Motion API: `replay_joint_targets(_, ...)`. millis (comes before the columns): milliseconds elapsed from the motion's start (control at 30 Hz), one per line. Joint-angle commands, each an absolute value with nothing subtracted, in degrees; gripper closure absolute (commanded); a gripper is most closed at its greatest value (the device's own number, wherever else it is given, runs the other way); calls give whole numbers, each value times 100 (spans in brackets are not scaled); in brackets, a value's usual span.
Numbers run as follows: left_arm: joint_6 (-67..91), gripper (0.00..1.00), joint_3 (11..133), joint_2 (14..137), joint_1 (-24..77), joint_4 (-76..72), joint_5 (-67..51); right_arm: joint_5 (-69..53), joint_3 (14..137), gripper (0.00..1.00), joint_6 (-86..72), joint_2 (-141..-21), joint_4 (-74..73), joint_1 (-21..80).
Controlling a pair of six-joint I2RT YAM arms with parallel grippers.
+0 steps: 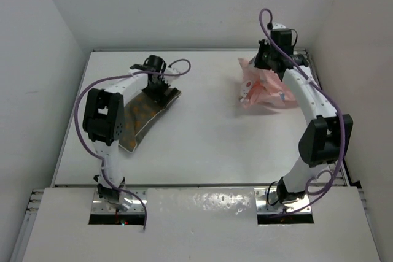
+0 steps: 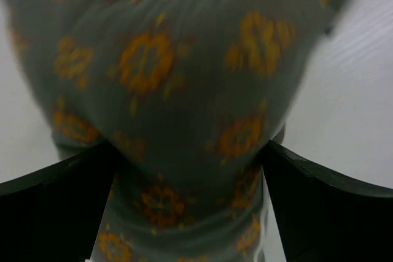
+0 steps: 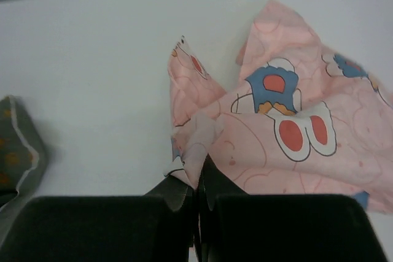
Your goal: Put the pillow into the pillowcase
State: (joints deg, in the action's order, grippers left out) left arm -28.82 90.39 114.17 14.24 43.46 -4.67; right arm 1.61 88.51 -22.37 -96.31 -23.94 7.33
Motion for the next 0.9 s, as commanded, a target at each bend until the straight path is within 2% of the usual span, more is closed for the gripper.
replay_joint_targets(0, -3033, 0, 8474, 11592, 1468, 3843, -27, 44, 8728, 100, -2399, -9904, -2646, 835)
replay_joint_targets(67, -2980, 0, 8157, 11672, 1476, 3675, -35, 44, 8614, 100, -2461, -10028, -2619, 879)
replay_joint_targets(133, -2979, 24, 8016, 11724, 1476, 3648, -219, 44, 8499, 100, -2522, -10107, -2532, 940)
replay_joint_targets(167, -2988, 58, 8016, 11733, 1485, 3700, -298, 44, 8473, 100, -2522, -10194, -2505, 984)
replay_joint_targets(200, -2997, 84, 8033, 11742, 1494, 3752, -447, 44, 8464, 100, -2531, -10239, -2505, 1010)
replay_joint_targets(233, -2954, 100, 8129, 11707, 1512, 3796, -457, 27, 8473, 100, -2557, -10291, -2514, 1028)
replay_joint_targets(367, -3207, 100, 8428, 11076, 1687, 4139, -843, 26, 8543, 100, -2698, -10538, -2426, 1063)
replay_joint_targets(533, -4033, 100, 8595, 9555, 2609, 4393, -1756, -272, 8797, 100, -3049, -10924, -2277, 1116)
replay_joint_targets(633, -3938, 100, 9412, 9799, 3058, 5113, -2267, -421, 8912, 100, -3164, -11074, -2233, 1195)
replay_joint_targets(767, -3921, 100, 9080, 9983, 3751, 4757, -1979, -501, 8921, 100, -3182, -11109, -2153, 1423)
replay_joint_targets(867, -3806, 100, 8913, 10300, 3902, 4387, -1732, -667, 8860, 100, -3182, -11057, -2101, 1547)
